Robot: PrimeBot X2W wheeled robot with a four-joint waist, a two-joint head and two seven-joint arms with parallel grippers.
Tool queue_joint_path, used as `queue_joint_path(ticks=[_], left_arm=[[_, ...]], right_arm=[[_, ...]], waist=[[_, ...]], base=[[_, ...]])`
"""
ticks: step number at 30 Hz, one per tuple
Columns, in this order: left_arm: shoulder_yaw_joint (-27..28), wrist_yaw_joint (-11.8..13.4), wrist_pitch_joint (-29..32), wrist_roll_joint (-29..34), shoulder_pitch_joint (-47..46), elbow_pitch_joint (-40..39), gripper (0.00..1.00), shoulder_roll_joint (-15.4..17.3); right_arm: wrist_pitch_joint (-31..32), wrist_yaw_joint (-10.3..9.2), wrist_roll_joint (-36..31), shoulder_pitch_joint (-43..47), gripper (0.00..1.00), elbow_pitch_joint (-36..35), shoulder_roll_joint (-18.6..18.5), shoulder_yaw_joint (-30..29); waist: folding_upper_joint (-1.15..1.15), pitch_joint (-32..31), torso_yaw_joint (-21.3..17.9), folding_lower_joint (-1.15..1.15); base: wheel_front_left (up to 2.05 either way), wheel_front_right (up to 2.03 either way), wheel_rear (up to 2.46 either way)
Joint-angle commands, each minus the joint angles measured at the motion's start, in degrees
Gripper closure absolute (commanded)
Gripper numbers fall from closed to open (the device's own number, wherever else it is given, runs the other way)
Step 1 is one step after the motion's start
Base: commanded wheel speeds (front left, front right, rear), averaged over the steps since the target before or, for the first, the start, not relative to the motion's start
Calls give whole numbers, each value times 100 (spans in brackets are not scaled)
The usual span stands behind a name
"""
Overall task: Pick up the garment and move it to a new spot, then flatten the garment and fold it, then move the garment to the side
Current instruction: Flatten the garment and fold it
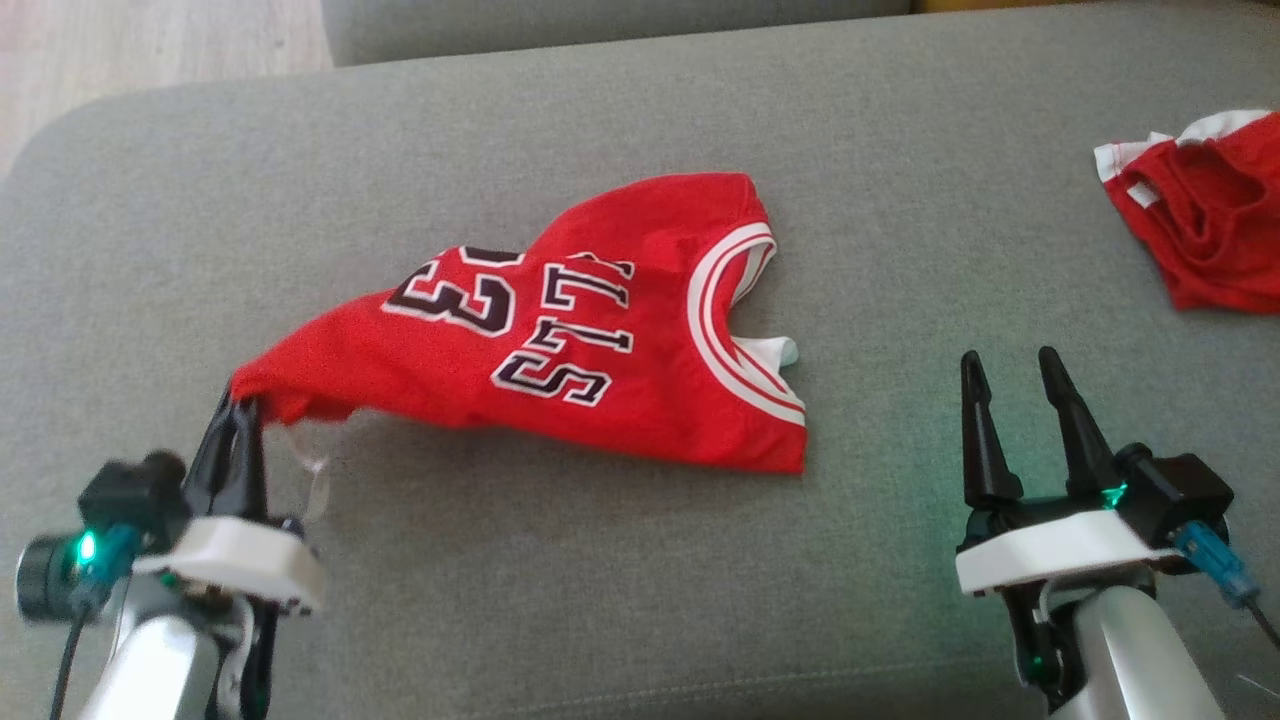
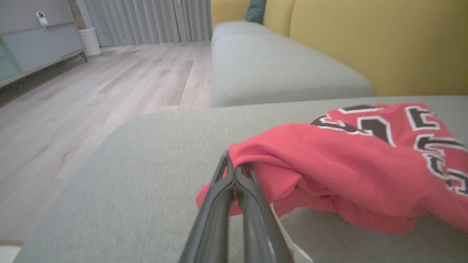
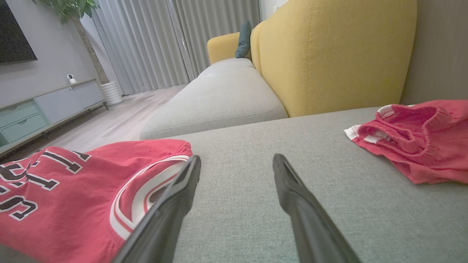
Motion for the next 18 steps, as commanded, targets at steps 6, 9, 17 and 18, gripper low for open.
queue_joint_path(ticks=[6,9,17,18], left_arm=[[238,-31,-102,-226,-66,493,100,-80],[222,-95,-157,-311,-58,773,44,-225],[494,-217,-257,-237,-101,659,0,-460],[549,-230,-258,-196,-76,528,0,-507]], right_arm=[[-63,37,-78,-170,0,-126,-23,103],[-63,37,-89,-176,0,-106,-23,97],[-36,37,-148,-175,0,-36,-23,133],[-6,37,-154,-171,0,-20,-23,164]], waist=[[0,61,-40,0],[0,33,-31,0],[0,-91,118,0],[0,-105,149,0]], base=[[0,0,0],[0,0,0],[0,0,0],[0,0,0]])
